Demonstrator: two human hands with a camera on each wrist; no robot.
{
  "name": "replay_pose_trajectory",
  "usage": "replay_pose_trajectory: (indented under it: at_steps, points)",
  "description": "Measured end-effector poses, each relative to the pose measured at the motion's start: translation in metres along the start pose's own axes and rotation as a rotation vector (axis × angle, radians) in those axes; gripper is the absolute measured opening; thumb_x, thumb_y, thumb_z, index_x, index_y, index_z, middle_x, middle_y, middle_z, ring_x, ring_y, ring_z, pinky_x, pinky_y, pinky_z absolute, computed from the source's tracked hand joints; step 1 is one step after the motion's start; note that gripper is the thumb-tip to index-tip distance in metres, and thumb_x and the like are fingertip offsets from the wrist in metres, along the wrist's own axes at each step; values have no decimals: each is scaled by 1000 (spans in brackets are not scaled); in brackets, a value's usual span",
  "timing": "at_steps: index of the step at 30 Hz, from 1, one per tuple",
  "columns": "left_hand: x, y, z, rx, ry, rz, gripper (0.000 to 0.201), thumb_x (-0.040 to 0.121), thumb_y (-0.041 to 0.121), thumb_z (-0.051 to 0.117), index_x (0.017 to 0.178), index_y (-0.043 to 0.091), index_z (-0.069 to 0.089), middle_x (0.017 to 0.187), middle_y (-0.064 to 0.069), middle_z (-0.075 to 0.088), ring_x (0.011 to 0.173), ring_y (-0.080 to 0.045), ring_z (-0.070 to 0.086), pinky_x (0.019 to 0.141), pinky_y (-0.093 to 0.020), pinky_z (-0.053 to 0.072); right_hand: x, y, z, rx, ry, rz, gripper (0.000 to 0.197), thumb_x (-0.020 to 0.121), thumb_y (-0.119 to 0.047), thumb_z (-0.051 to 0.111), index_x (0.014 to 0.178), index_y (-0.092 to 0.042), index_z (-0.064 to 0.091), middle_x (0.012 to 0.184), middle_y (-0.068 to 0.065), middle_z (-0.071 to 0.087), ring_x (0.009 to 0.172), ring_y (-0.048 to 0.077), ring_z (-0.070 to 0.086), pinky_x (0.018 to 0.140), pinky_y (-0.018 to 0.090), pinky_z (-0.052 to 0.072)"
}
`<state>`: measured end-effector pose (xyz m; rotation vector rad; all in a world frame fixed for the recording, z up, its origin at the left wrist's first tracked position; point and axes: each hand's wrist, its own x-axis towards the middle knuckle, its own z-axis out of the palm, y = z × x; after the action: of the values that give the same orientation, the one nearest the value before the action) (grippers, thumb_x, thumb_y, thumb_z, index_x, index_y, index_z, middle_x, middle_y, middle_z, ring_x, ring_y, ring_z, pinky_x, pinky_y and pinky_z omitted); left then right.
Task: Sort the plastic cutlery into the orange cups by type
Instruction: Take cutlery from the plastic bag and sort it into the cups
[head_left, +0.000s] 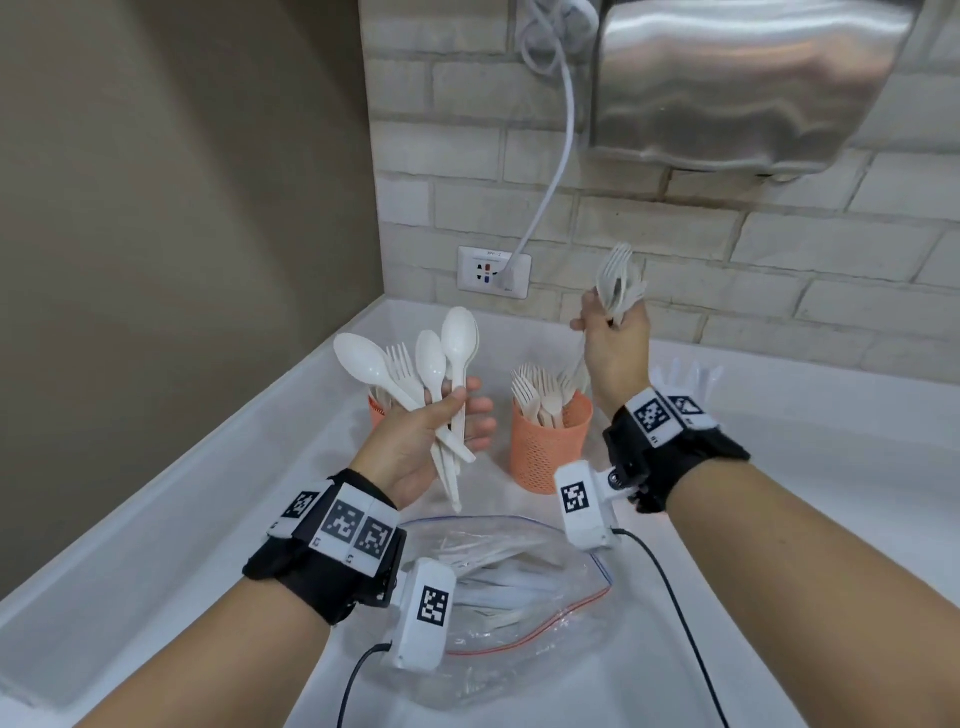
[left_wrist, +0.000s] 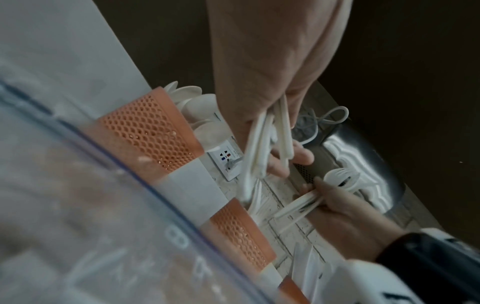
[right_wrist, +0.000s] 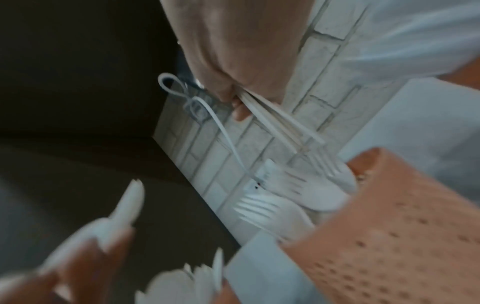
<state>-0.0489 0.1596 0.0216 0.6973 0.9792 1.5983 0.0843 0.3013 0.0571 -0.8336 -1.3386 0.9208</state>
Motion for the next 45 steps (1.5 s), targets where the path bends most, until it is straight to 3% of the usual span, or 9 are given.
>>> replay_pose_trajectory:
  at_steps: [7,11,17,22,28,32,37,41,45]
  points:
    - [1,0,-3,50,-48,-19,16,94,10,49,99,12,64,72,-1,70,57,-11,65,61,-26,58,-11,51,3,-26,-91,185,23,88,-8,59,103,-17,44,80,-1,56,74,17,58,76,33,52]
    - [1,-1,-2,42,-93,-45,20,94,8,48,108,12,61,69,1,60,50,-8,53,53,-23,51,-6,57,0,-279,-224,204,15,93,-16,49,108,-13,47,95,8,59,96,31,61,95,47,48]
    - [2,-3,2,5,-170,-87,31,91,1,44,118,9,58,72,0,54,53,-10,49,54,-25,46,-5,40,-9,-276,-250,106,40,89,-33,58,121,-15,41,89,2,52,81,15,54,80,31,45]
    - [-2,-2,4,20,-209,-98,35,91,2,44,124,8,55,74,-1,53,55,-10,48,54,-24,46,-8,50,-8,-301,-232,94,22,97,-17,32,90,-24,52,100,9,51,91,19,49,88,36,40]
    - [-5,0,1,16,-256,-116,39,88,-2,41,123,9,56,75,0,54,54,-10,46,54,-23,45,-17,18,-1,-358,-175,-185,22,95,-13,46,114,-7,53,114,9,47,103,15,46,93,26,37]
    - [-4,-1,3,69,-265,-160,47,73,3,49,120,3,52,75,-2,55,53,-11,45,52,-23,42,-30,-29,16,-397,-500,-427,24,88,-19,61,111,-14,63,114,2,49,115,14,41,98,21,28]
    - [-6,0,6,206,-273,-182,45,71,3,51,117,-1,52,76,-4,55,52,-11,44,49,-22,41,-37,-42,27,-573,-915,-159,26,85,-24,66,105,-8,67,112,2,55,98,14,52,80,31,47]
    - [-7,-3,-2,274,-288,-204,55,73,2,54,127,-7,46,71,0,56,49,-8,44,48,-19,39,-33,-50,22,-335,-755,-20,15,92,-20,55,97,-8,63,100,7,63,85,14,57,76,23,43]
    - [-9,-2,-5,299,-275,-214,21,82,3,58,102,8,59,71,1,54,46,-6,42,45,-18,38,-8,-66,11,-42,-266,-81,18,100,-15,37,85,-18,46,82,3,57,54,2,56,49,14,42]
